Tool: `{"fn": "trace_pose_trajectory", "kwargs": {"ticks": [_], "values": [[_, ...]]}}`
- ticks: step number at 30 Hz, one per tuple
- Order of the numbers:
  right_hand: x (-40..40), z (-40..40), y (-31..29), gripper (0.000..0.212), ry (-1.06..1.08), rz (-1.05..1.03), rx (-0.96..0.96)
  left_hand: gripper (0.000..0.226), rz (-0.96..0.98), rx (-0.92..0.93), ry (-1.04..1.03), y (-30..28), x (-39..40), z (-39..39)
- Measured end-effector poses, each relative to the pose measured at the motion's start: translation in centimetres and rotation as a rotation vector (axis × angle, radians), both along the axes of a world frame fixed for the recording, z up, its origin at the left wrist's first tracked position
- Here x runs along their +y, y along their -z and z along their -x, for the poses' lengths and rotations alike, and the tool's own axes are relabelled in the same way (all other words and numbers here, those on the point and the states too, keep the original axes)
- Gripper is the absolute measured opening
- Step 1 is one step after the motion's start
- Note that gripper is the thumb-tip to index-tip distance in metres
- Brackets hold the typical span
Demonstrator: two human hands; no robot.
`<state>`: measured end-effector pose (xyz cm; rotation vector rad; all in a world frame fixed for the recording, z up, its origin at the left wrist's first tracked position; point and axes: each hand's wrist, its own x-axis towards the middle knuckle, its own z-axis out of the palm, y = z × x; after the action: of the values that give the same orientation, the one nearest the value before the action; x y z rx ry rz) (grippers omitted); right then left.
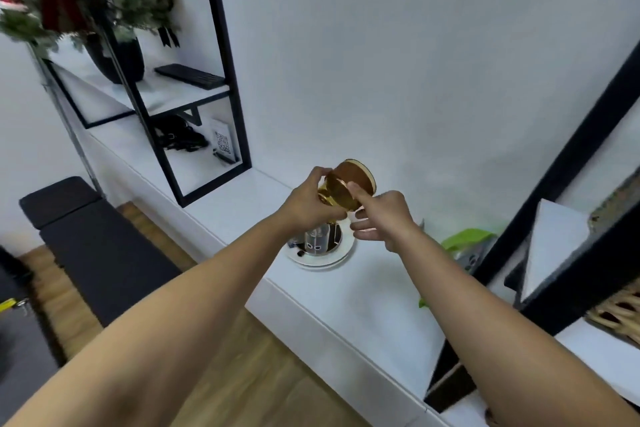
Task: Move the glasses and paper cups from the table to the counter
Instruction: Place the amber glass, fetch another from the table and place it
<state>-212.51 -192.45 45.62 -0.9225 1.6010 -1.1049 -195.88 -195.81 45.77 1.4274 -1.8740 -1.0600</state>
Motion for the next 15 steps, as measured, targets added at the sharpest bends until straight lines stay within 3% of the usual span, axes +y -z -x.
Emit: {"fn": "trace_pose_trajectory", "kwargs": {"ticks": [5, 8, 15], "values": [[-4.5, 0.6, 1.4, 0.061, 0.051, -0.061, -0.015, 0.087, 0.011, -0.12, 0.039, 0.6, -5.4, 0.2], [-7.8, 0.7, 1.9, 0.058, 0.095, -0.054, 0.065, 0.078, -0.026, -0.117, 0.007, 1.3, -8.9, 0.5], [-14.0, 0.5, 5.0, 0.027, 0.099, -0.108, 0.238, 0.066, -0.012, -0.166, 0.164, 4.2, -17.0, 0.9]]}}
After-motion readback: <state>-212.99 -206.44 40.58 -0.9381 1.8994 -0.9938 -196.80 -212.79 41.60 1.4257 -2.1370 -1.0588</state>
